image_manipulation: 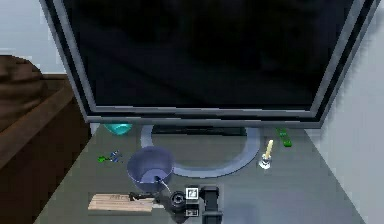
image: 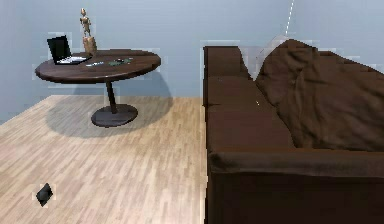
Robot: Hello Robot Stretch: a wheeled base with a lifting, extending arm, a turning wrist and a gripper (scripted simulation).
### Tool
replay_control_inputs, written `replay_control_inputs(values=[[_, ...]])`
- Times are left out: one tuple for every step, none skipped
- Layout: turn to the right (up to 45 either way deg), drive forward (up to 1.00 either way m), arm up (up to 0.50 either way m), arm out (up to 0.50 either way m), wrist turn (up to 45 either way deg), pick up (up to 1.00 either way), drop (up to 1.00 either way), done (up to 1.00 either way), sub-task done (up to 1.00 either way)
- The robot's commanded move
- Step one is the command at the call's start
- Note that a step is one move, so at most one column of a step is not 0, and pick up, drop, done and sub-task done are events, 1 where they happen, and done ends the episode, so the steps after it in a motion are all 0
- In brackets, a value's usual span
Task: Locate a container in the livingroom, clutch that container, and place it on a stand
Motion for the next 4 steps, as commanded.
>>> replay_control_inputs(values=[[0.0, 0.0, 0.0, 0.0, 0.0, 1.0, 0.0, 0.0, 0.0], [0.0, 0.0, 0.1, 0.0, 0.0, 0.0, 0.0, 0.0, 0.0], [0.0, 0.0, 0.24, 0.0, 0.0, 0.0, 0.0, 0.0, 0.0], [0.0, 0.0, 0.0, 0.0, -45.0, 0.0, 0.0, 0.0, 0.0]])
